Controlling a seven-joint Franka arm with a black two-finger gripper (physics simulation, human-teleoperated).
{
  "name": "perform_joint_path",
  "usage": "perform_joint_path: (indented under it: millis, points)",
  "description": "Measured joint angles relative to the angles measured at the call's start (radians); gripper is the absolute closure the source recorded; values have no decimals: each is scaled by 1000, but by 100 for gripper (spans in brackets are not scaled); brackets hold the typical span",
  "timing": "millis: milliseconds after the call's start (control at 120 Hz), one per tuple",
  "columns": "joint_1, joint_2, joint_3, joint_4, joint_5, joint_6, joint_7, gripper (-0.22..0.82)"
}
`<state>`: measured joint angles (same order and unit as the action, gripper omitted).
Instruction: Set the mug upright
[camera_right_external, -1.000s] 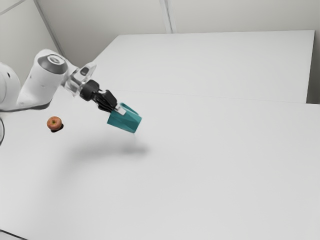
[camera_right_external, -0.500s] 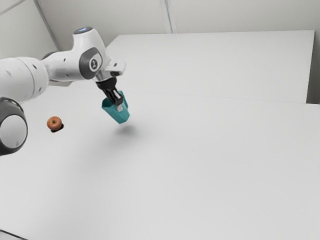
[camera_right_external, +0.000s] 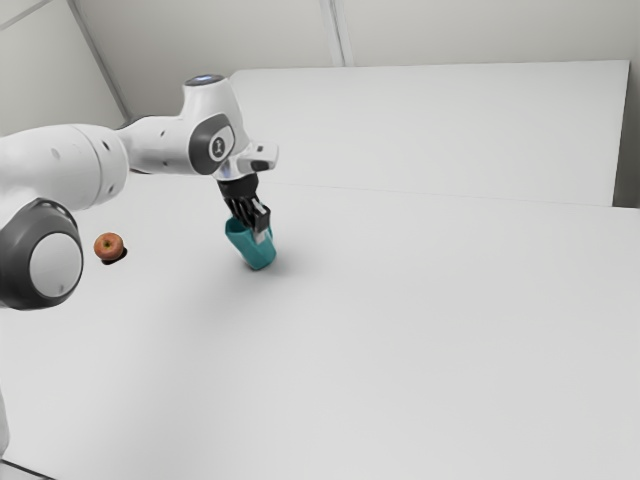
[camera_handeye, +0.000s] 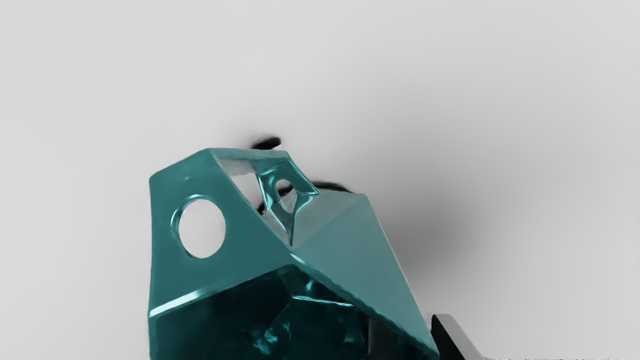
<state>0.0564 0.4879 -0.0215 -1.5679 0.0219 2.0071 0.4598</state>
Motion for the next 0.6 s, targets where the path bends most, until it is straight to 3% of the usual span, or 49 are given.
perform_joint_path:
  millis: [125, 242, 483, 600]
  points:
    - [-5, 4, 1, 7, -1, -19, -26, 37]
    - [-7, 2, 1, 35, 0, -33, -45, 21]
    - [-7, -31, 2, 192, 2, -145, -75, 7]
    - [-5, -102, -40, 266, 5, -244, -95, 4]
